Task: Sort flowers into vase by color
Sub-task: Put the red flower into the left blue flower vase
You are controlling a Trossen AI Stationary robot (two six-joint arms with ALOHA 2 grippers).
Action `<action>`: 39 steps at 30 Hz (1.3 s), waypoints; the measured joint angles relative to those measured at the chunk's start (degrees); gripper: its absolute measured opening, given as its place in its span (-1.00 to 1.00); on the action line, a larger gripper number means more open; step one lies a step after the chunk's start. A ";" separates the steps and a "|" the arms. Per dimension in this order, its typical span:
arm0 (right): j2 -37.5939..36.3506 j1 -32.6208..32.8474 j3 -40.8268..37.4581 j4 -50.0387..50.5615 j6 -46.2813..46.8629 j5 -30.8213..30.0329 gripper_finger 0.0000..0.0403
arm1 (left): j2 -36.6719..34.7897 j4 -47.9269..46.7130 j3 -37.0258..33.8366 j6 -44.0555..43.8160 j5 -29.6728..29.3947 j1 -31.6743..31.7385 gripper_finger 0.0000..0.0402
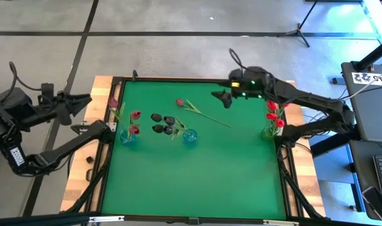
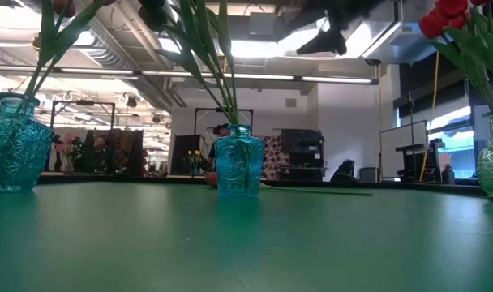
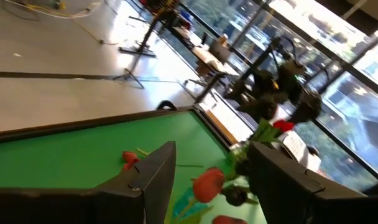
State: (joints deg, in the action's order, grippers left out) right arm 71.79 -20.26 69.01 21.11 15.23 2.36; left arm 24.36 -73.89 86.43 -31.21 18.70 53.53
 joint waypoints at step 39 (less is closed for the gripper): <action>12.26 -12.33 -4.26 5.14 -10.99 21.35 0.66 | -0.02 -0.69 -0.02 1.24 12.32 21.11 -0.02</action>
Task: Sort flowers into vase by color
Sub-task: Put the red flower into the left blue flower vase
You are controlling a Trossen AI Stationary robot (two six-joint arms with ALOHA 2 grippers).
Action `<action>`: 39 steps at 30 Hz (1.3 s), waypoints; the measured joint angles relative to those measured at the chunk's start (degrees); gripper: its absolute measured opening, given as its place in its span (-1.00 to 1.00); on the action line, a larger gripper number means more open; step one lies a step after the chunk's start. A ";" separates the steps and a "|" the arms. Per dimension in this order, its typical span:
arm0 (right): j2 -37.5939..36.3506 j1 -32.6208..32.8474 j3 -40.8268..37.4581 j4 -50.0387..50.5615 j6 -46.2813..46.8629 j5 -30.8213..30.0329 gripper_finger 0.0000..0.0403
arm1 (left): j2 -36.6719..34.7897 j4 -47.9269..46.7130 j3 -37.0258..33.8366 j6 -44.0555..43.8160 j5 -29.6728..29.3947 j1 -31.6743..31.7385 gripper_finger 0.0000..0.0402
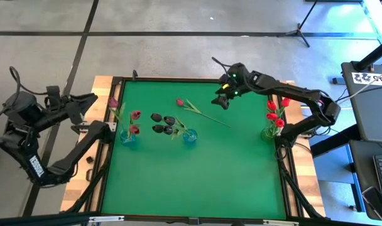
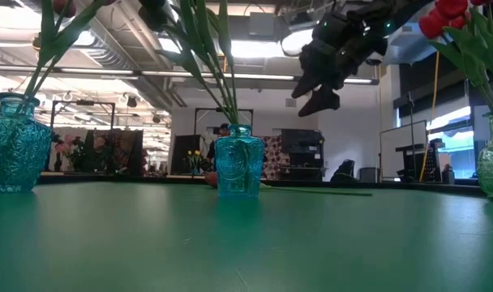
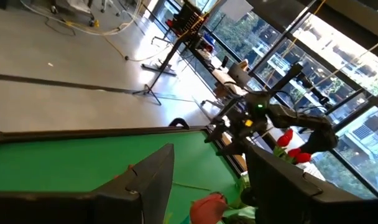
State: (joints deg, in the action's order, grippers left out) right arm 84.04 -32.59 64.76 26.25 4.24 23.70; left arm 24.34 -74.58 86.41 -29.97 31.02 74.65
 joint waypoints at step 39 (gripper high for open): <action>-7.21 59.72 7.06 17.92 2.90 -75.98 0.66 | 0.08 26.74 -13.14 10.58 -16.86 -12.05 -0.29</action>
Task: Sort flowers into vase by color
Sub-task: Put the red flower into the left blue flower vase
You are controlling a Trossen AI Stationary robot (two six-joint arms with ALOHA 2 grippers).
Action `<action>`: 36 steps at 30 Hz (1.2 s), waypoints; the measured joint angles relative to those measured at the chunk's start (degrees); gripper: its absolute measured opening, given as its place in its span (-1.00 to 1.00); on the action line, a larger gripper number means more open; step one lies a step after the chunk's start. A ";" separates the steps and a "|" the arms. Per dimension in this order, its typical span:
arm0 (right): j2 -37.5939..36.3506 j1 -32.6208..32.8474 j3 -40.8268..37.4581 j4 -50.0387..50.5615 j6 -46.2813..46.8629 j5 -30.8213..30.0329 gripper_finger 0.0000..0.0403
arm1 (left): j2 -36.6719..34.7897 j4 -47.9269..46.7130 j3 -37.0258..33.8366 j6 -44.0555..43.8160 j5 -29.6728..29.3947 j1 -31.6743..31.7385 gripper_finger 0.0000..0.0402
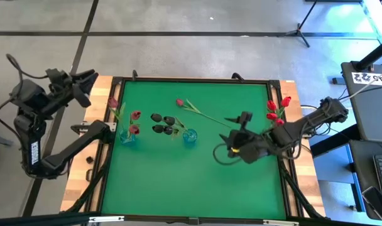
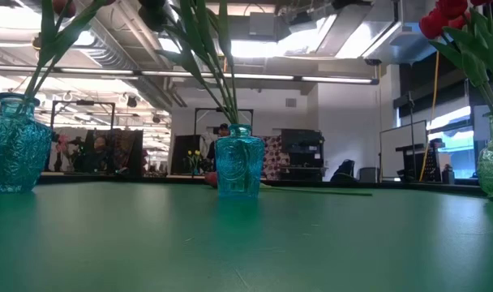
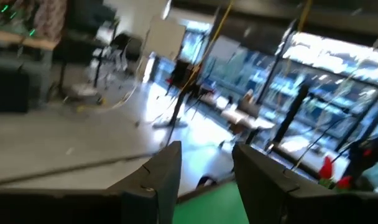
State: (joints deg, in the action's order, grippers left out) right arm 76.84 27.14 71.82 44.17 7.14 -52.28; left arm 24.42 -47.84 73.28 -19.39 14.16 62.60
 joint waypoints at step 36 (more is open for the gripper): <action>18.49 -12.45 -5.30 -6.63 27.46 32.62 0.44 | -6.99 8.59 -8.87 -2.05 0.60 -1.93 -0.89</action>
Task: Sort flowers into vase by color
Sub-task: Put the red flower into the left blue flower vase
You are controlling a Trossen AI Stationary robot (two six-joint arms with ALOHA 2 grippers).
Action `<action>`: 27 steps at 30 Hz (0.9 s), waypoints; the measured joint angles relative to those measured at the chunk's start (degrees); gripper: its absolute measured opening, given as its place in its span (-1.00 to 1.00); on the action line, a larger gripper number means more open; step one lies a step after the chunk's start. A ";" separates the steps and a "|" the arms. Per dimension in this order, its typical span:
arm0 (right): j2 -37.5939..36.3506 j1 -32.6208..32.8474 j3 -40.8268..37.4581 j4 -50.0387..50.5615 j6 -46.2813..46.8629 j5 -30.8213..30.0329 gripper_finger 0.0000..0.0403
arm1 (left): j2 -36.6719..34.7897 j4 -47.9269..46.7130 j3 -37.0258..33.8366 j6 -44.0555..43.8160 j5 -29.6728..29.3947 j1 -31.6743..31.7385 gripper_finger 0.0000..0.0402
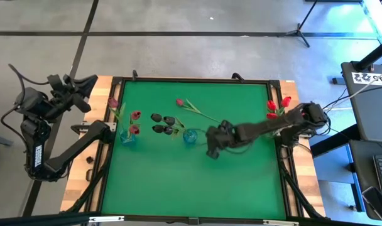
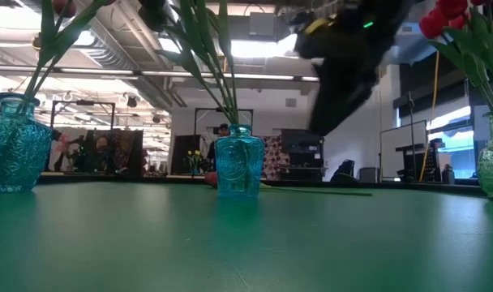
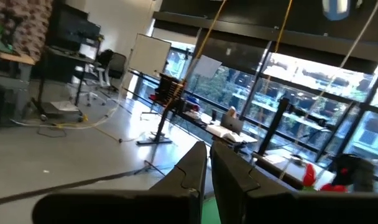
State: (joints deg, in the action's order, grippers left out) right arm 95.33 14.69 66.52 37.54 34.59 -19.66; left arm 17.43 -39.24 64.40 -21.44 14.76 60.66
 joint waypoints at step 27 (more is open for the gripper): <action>1.01 -24.73 -6.79 -2.28 -8.12 13.42 -0.07 | 0.00 -1.11 0.00 -1.95 2.47 0.01 -0.90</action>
State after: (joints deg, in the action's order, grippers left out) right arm 96.33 -10.04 59.73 35.26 26.47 -6.24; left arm 17.43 -40.36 64.40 -23.40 17.23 60.67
